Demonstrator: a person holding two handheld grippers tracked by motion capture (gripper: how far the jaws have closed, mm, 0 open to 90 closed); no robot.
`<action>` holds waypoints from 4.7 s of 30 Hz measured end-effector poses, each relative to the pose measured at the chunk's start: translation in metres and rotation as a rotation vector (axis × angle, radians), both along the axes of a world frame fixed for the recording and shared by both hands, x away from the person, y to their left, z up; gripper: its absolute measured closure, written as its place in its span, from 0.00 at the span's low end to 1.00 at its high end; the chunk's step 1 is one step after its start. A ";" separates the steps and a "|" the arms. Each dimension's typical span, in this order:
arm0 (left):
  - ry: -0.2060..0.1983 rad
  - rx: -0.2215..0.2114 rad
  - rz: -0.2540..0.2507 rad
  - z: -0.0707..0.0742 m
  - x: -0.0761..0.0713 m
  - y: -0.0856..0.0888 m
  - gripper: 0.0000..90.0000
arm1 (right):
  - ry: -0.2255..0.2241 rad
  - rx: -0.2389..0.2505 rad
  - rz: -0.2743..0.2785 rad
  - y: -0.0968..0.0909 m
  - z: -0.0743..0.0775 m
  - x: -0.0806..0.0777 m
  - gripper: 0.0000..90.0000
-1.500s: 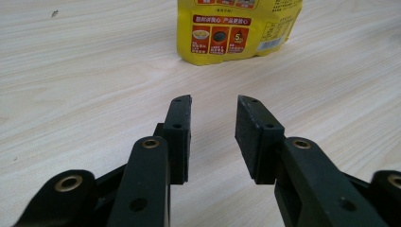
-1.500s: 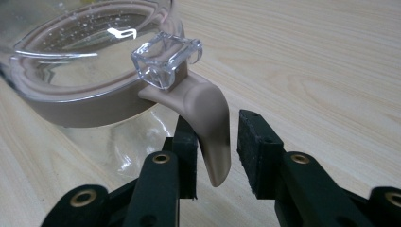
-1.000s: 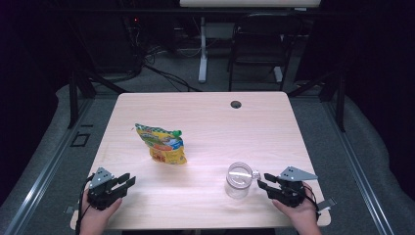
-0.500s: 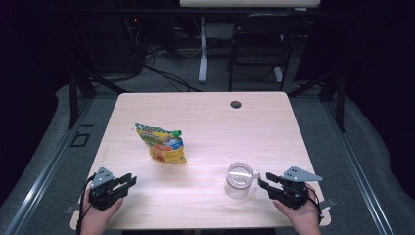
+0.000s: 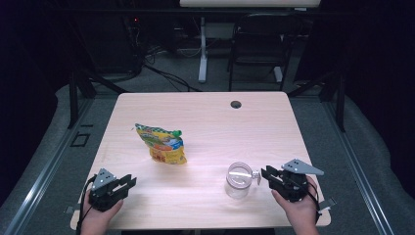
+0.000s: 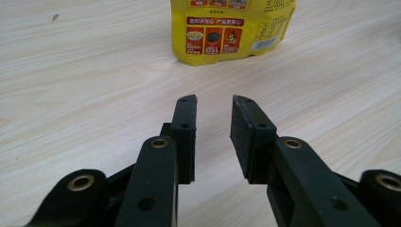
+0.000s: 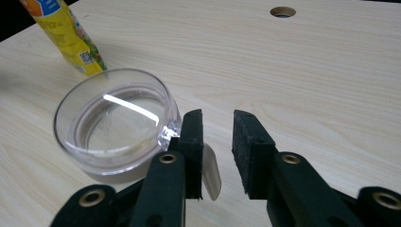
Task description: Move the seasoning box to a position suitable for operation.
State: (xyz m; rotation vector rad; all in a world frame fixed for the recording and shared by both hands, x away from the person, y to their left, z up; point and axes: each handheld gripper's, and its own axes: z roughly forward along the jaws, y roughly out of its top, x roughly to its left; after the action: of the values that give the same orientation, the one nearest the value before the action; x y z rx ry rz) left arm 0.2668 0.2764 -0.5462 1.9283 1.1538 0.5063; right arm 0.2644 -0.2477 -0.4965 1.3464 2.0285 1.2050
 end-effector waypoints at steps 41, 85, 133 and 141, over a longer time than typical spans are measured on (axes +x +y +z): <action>-0.018 0.003 -0.125 0.016 -0.003 -0.049 0.80 | 0.077 0.084 0.077 0.046 -0.001 0.020 0.94; 0.037 -0.020 -0.473 0.025 0.010 -0.199 1.00 | 0.053 0.082 0.079 0.045 -0.002 0.016 0.96; 0.007 -0.042 -0.493 0.040 0.016 -0.212 0.99 | 0.046 0.100 0.117 0.040 -0.004 0.010 0.82; 0.008 -0.048 -0.488 0.043 0.019 -0.213 0.99 | 0.054 0.086 0.148 0.039 -0.003 0.004 0.72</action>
State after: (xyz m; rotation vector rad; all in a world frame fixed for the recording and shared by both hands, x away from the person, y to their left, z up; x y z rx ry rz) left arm 0.2853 0.0630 -0.5029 2.0770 0.6532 0.2032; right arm 0.2686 -0.2083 -0.4997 1.2998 2.1692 1.3475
